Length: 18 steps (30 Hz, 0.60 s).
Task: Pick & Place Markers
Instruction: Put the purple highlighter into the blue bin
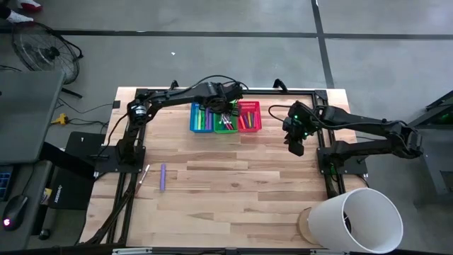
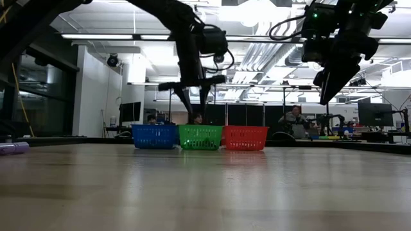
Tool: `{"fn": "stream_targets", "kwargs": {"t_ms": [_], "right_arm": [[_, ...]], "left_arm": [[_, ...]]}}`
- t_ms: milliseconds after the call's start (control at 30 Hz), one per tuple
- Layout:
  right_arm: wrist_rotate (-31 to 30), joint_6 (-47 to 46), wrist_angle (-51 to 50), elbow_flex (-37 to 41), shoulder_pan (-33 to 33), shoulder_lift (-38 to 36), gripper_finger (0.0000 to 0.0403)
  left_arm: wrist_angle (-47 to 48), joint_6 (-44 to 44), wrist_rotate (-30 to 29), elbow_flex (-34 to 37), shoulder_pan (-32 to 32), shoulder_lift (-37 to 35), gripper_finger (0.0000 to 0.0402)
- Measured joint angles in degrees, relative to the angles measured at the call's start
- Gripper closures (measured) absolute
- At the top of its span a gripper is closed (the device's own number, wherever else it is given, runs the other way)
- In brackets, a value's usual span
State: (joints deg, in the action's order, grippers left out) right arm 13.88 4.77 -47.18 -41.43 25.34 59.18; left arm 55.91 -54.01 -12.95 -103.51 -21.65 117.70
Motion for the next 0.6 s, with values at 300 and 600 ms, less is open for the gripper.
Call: {"fn": "stream_targets", "kwargs": {"t_ms": [300, 600], "right_arm": [[0.0, 0.0, 0.0, 0.0, 0.0, 0.0, 0.0304], [0.0, 0.1, -0.1, 0.0, 0.0, 0.0, 0.0304]], "left_arm": [[10.3, 3.2, -1.3, -5.7, 1.5, -0.1, 0.0250], [22.7, -0.4, -1.5, -5.8, 7.6, 0.0, 0.0250]]}}
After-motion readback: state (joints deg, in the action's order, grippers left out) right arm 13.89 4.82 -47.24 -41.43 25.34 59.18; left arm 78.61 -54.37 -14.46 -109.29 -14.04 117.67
